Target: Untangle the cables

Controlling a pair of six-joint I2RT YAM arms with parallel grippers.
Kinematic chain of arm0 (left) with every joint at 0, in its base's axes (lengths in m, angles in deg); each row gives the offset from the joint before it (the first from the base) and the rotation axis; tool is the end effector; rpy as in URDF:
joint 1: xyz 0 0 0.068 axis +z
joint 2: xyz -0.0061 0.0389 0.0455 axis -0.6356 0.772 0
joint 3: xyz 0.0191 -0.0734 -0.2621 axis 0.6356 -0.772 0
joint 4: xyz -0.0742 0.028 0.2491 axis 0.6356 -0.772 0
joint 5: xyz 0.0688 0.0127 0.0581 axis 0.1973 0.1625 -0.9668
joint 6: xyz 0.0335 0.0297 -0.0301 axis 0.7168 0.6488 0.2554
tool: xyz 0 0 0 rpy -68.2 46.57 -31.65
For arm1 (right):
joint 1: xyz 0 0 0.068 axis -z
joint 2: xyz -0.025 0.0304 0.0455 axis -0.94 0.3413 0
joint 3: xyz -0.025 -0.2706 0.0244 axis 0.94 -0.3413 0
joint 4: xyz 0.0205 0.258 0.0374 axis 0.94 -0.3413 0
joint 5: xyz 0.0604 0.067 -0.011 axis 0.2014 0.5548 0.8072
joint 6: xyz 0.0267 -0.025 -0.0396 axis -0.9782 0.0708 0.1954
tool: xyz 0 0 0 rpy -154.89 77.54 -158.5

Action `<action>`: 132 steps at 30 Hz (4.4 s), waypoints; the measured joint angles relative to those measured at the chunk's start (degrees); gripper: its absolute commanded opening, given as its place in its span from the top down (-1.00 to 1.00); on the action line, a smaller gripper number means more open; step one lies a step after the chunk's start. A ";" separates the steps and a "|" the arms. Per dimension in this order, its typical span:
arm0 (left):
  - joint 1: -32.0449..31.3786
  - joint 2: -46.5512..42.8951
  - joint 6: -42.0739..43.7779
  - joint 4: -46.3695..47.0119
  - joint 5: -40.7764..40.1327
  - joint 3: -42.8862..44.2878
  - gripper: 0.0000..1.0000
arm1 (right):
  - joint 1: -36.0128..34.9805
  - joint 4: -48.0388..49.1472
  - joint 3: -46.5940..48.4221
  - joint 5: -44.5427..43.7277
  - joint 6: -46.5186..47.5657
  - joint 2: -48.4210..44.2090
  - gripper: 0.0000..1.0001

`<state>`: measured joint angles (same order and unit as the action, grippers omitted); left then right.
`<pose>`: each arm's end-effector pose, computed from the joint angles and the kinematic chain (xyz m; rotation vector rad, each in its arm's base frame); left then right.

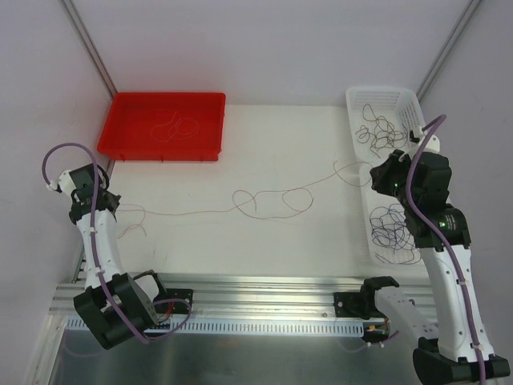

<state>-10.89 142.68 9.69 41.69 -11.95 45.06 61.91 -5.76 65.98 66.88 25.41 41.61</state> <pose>0.1892 0.1132 0.2761 -1.2416 1.9063 0.2686 0.1547 0.0196 0.4103 -0.0250 1.8773 0.0817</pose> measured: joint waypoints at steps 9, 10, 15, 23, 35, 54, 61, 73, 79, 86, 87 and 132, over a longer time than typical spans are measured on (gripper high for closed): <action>-0.87 -3.76 1.05 4.28 16.96 0.35 1.00 | -0.83 1.49 -0.33 16.44 0.33 4.61 0.94; -1.57 -4.37 1.40 4.37 18.91 0.79 1.00 | -1.64 1.84 -0.79 17.64 0.37 5.84 0.93; -7.32 -7.52 3.10 4.61 31.26 6.36 1.00 | -6.64 2.84 -6.60 18.58 0.26 11.67 0.45; -22.16 -9.57 3.67 6.93 43.32 14.14 1.00 | -13.55 2.29 -10.36 16.11 1.05 15.82 -0.31; -27.10 -6.27 6.49 6.93 43.50 11.78 1.00 | -25.42 7.52 -7.45 16.24 4.31 22.51 -0.40; -42.45 -8.24 2.43 1.38 27.87 1.20 -0.95 | -28.24 6.38 -8.59 10.14 4.22 21.20 -0.40; -62.99 0.44 -10.34 1.46 12.79 5.25 -0.84 | -28.24 5.92 -10.43 5.33 3.30 15.17 -0.42; -73.68 33.00 -18.10 1.64 -1.33 18.62 -0.34 | -28.24 7.98 -15.50 4.70 -1.18 14.34 -0.42; -75.17 39.74 -19.26 1.64 -2.32 20.70 0.58 | -28.24 11.02 -16.17 5.14 -2.84 16.61 -0.42; -75.84 35.93 -15.67 0.02 -2.54 20.70 1.00 | -28.24 14.99 -16.15 4.81 -3.50 23.96 -0.40; -75.84 34.05 -14.49 -0.44 -2.51 20.68 1.00 | -28.24 15.50 -16.15 4.57 -3.54 25.22 -0.38; -75.84 13.73 -1.27 -12.39 6.88 28.30 1.00 | -33.33 18.97 1.66 6.32 -7.06 59.80 0.51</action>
<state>-86.73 156.41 8.43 29.30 -5.07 73.36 28.57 13.21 67.64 73.19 18.35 101.41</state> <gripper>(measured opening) 0.008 0.272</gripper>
